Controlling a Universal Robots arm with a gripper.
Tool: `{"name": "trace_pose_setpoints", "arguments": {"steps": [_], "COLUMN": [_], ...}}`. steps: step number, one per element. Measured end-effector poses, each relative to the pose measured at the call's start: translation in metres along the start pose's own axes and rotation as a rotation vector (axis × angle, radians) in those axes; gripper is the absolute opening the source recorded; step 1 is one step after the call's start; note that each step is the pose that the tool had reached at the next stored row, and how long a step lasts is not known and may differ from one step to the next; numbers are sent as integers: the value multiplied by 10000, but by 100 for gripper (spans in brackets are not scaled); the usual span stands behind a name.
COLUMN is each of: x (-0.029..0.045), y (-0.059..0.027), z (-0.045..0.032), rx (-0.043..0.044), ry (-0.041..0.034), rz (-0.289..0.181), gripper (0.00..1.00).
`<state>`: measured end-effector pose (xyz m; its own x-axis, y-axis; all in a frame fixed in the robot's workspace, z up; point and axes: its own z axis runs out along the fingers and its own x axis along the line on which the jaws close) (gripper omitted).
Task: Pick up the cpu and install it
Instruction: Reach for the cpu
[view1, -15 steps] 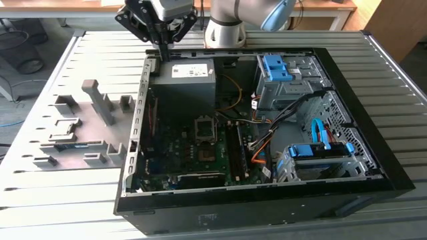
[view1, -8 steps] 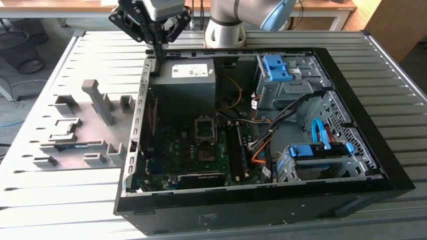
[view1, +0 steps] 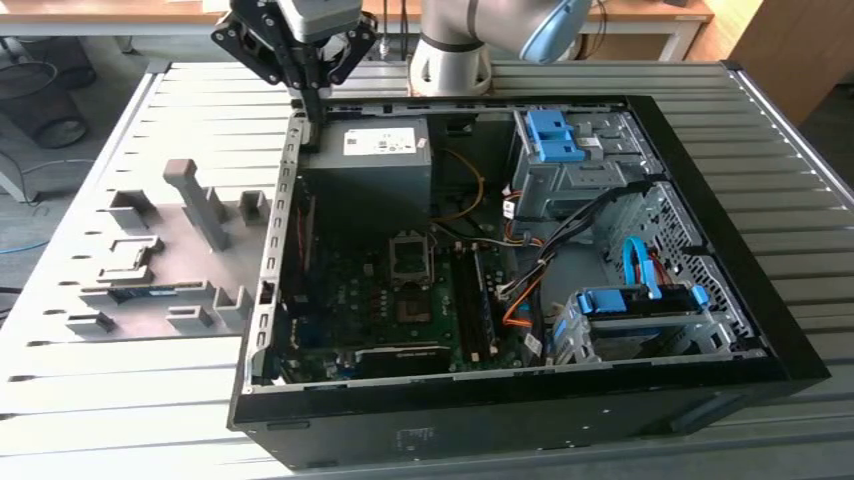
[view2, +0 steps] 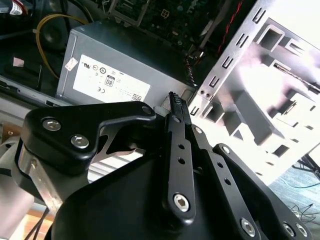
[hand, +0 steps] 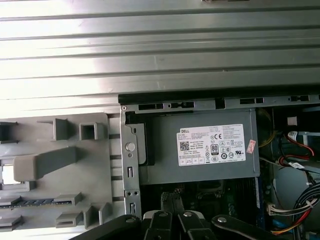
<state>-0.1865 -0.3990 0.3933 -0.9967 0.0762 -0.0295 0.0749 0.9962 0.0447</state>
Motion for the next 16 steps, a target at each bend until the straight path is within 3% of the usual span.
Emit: {"name": "trace_pose_setpoints", "arguments": {"steps": [9, 16], "x": [189, 283], "y": [-14, -21], "z": [-6, -8], "rx": [0, 0], "ry": [-4, -4], "rz": [0, 0], "gripper": [10, 10]}}
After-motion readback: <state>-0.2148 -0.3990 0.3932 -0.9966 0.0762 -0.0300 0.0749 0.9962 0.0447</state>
